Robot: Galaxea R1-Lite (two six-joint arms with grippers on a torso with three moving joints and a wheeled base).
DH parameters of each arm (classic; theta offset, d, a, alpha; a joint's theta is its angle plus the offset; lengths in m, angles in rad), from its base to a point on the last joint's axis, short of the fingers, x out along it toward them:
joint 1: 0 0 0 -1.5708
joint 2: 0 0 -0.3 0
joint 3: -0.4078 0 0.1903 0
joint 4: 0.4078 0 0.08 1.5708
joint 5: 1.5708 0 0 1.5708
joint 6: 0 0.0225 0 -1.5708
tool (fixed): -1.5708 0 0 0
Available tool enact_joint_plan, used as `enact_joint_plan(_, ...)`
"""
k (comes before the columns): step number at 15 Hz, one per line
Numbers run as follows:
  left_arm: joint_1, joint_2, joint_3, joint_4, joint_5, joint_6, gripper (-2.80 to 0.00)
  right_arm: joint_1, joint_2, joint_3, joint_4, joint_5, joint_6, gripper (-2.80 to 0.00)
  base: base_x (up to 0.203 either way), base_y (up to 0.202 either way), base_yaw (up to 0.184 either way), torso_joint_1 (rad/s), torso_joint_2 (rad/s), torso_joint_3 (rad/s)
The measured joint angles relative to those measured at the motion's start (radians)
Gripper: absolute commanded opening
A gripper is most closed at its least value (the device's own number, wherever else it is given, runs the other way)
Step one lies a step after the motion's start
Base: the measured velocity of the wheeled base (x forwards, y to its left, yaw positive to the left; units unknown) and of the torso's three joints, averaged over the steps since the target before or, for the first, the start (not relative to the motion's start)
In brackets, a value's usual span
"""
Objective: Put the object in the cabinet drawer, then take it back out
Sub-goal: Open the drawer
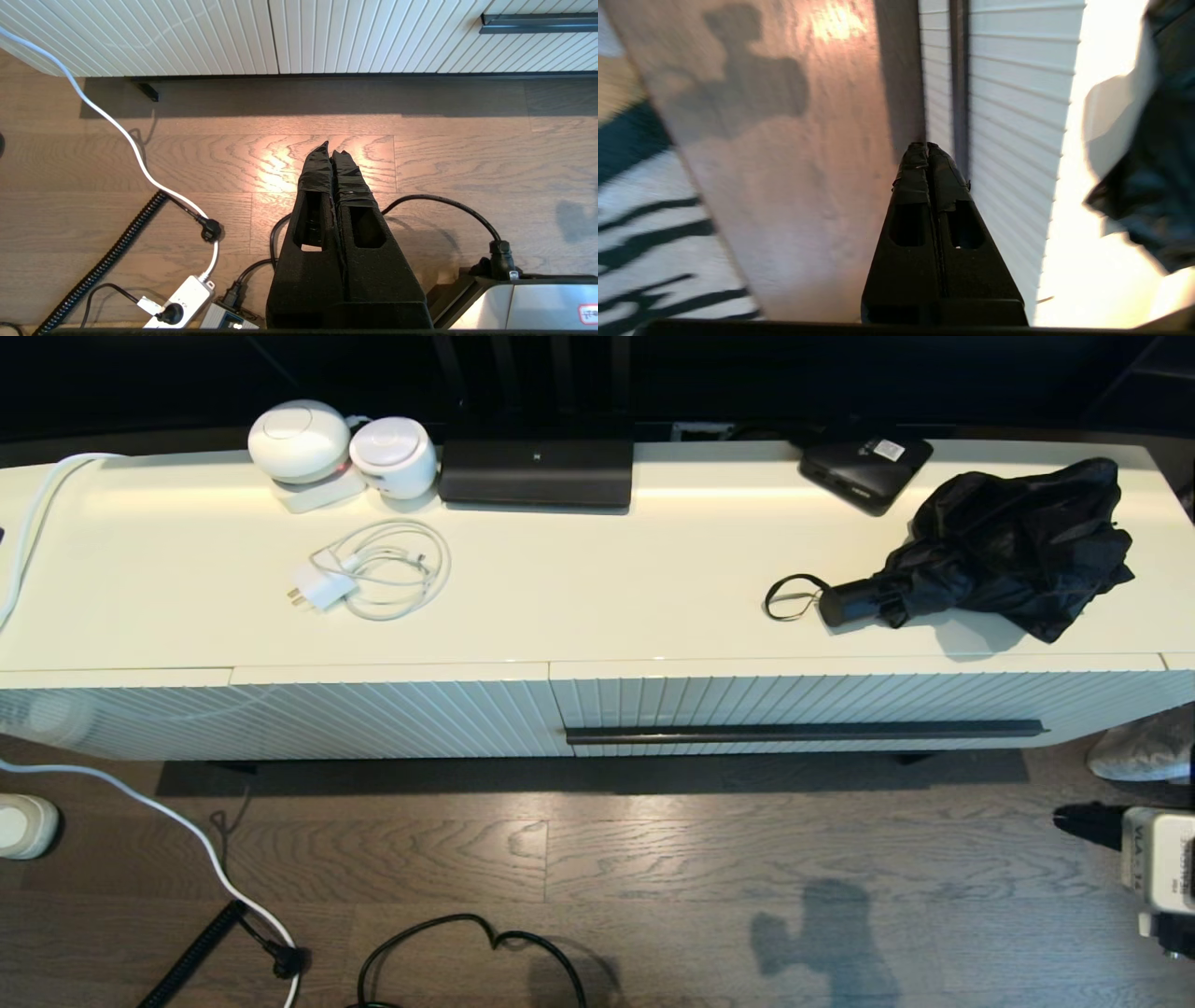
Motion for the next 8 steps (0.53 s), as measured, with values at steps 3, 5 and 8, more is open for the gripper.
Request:
enact_joint_plan(3,0.0,0.0,0.0,0.0,0.0,0.0,-2.8,-0.004,0.024,0.041,-0.092,0.037,-0.059,-2.8,0.0,0.0,0.0,0.0,0.0,0.0)
enact_joint_plan(5,0.0,0.0,0.0,0.0,0.0,0.0,-2.8,-0.004,0.035,0.088,-0.136,0.044,-0.076,-2.8,0.0,0.0,0.0,0.0,0.0,0.0)
enact_joint_plan(8,0.0,0.0,0.0,0.0,0.0,0.0,-2.8,-0.002,0.06,0.145,-0.177,0.046,-0.083,-1.86,0.0,0.0,0.0,0.0,0.0,0.0)
